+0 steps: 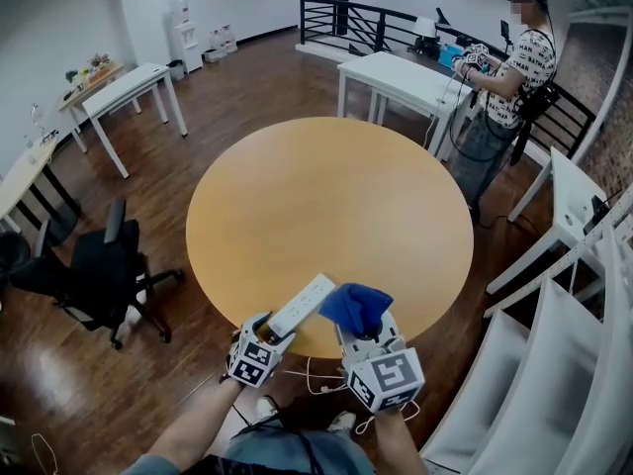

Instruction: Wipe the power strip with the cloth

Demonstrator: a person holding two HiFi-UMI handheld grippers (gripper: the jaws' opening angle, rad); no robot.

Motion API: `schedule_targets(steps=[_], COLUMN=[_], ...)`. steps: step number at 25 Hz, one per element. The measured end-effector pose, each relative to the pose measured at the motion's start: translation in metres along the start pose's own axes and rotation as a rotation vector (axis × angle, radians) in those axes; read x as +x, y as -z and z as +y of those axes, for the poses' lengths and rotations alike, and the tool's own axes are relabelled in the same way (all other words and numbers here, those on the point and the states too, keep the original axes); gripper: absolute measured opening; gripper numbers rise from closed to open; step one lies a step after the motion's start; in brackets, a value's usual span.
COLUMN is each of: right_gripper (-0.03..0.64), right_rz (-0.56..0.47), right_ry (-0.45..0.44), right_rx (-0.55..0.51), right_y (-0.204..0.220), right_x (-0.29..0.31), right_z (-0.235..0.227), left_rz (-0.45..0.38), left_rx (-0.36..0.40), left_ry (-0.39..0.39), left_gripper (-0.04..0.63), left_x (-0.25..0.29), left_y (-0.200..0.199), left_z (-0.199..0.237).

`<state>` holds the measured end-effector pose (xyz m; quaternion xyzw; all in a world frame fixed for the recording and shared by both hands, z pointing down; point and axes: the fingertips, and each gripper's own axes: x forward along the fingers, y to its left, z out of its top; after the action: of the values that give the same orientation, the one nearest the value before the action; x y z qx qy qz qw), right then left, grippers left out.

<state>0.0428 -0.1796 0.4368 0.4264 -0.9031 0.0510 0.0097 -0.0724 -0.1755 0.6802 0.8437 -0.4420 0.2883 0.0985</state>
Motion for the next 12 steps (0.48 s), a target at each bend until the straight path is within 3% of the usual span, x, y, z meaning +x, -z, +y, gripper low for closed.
schedule_targets(steps=[7, 12], right_gripper=[0.06, 0.06], right_rz=[0.011, 0.012], right_ry=[0.001, 0.002], right_rx=[0.007, 0.01], right_y=[0.0018, 0.0019], right_x=[-0.0006, -0.0014], right_z=[-0.003, -0.0022], left_rz=[0.064, 0.053], left_rx=[0.034, 0.028], left_ry=[0.0, 0.013], left_gripper=[0.291, 0.287], left_x=[0.0086, 0.008], left_y=[-0.0035, -0.0046], left_z=[-0.0051, -0.0051])
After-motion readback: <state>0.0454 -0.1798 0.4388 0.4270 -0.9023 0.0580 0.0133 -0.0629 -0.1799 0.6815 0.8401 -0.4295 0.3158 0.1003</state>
